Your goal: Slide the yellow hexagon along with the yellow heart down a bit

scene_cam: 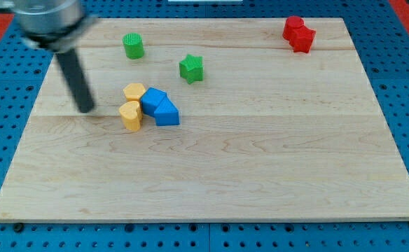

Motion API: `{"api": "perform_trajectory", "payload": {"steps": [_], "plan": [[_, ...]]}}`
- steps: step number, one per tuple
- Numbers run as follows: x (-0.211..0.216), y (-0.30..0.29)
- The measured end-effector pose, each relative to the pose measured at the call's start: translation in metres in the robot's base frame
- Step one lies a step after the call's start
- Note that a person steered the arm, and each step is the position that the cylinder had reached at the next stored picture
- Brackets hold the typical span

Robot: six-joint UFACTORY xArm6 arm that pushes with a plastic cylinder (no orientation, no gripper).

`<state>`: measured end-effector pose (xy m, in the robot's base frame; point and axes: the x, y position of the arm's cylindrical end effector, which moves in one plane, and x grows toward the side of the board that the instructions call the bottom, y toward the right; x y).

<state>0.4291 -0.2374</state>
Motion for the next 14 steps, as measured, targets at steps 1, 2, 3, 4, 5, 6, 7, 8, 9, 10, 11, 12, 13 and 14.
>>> {"api": "perform_trajectory", "payload": {"steps": [1,2,3,4,5,6,7,8,9,10,11,12,13,14], "plan": [[-0.014,-0.013],[-0.040,0.017],[-0.041,0.033],[-0.052,0.041],[-0.056,0.059],[-0.057,0.075],[-0.059,0.097],[-0.059,0.107],[-0.058,0.107],[-0.050,0.116],[-0.044,0.116],[-0.044,0.115],[-0.044,0.114],[-0.044,0.108]]}}
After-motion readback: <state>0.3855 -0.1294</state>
